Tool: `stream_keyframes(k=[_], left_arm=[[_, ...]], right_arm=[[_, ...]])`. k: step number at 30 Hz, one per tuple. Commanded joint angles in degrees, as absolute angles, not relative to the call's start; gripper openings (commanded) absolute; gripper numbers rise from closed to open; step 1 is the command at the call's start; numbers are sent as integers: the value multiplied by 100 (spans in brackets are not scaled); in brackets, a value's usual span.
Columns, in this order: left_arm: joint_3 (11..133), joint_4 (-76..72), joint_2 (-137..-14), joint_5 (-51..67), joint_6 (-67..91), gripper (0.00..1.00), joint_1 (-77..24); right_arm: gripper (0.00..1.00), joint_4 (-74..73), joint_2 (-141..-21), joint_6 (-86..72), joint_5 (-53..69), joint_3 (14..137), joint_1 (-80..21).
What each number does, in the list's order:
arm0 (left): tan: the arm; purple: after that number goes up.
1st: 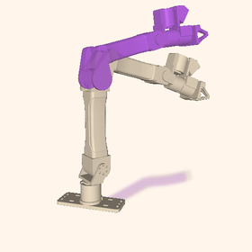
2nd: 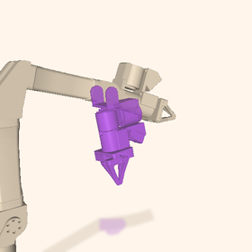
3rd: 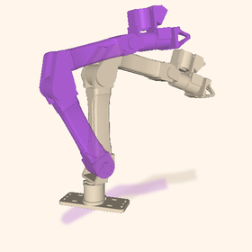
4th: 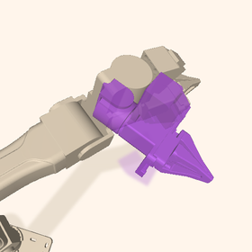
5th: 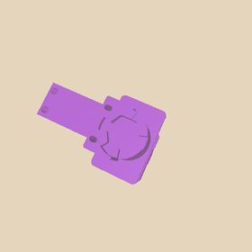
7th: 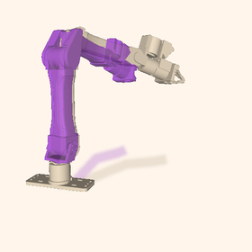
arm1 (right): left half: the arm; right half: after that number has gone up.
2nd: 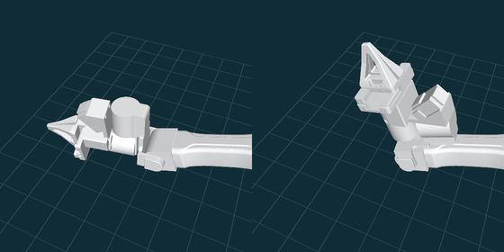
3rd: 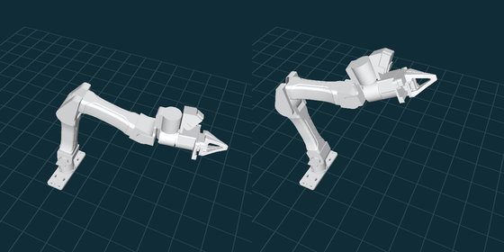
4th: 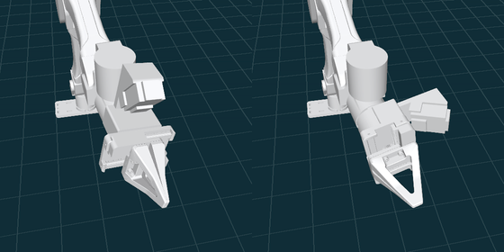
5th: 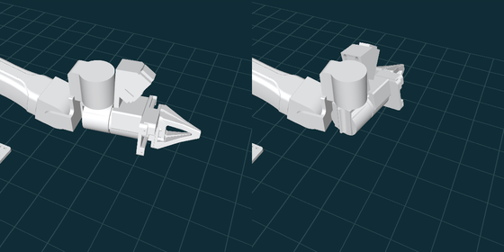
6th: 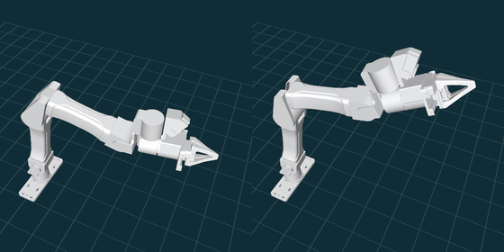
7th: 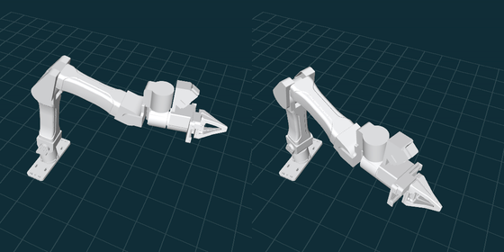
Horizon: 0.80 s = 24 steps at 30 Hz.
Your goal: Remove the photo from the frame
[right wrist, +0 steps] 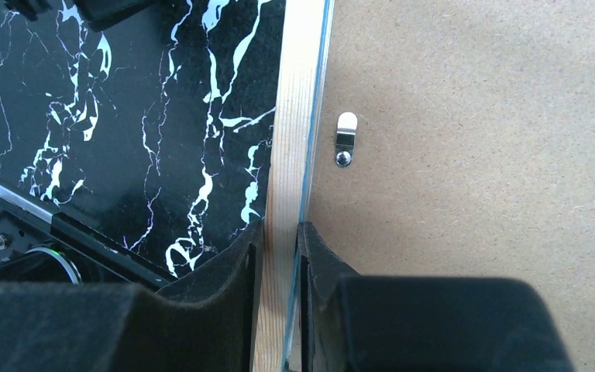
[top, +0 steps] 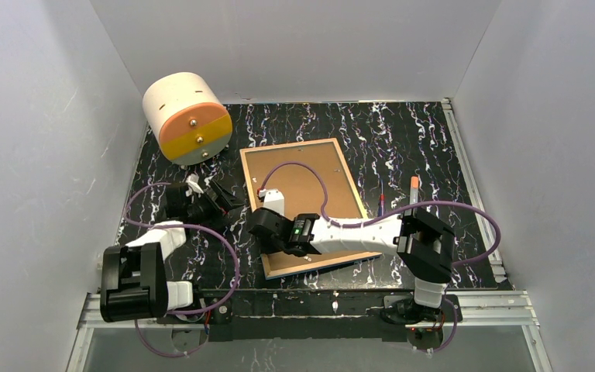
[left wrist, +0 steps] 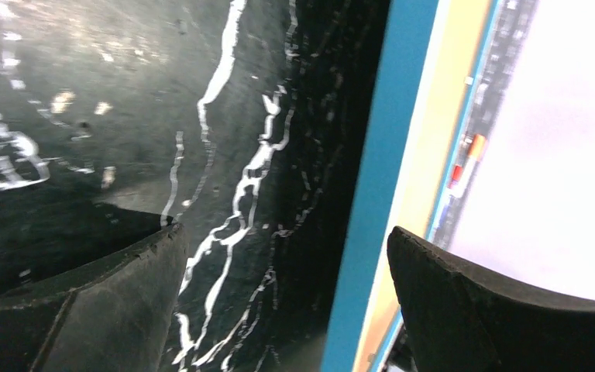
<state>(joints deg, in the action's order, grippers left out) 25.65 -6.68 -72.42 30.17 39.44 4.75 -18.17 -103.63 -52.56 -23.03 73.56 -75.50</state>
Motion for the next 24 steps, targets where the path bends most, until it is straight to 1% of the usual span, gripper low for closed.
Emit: stream_keyframes(k=[1, 5, 8, 10, 13, 19, 24], left_arm=[[2174, -2964, -7479, 4342, 5269, 98, 382], [2153, -3256, -7696, 4264, 5377, 98, 176], [2109, -3618, -8021, 4223, 5532, 95, -200], [2054, -3711, -8153, 4083, 5528, 90, -413], [1849, -3873, -8007, 3800, 5551, 87, -446], [1723, -4057, -7801, 3780, 5477, 78, -492], [1614, -4504, -8014, 3933, 5648, 69, -509]], right_arm=[[1, -1063, -10051, -5282, -2147, 7441, -7603], [1, -1012, -10025, -5265, -2128, 7421, -7594], [1, -921, -9961, -5235, -2111, 7363, -7594], [1, -899, -9949, -5221, -2115, 7357, -7594], [1, -947, -9932, -5221, -2097, 7359, -7564], [1, -777, -9869, -5336, -1917, 7169, -7502], [1, -624, -9865, -5326, -1738, 7092, -7462]])
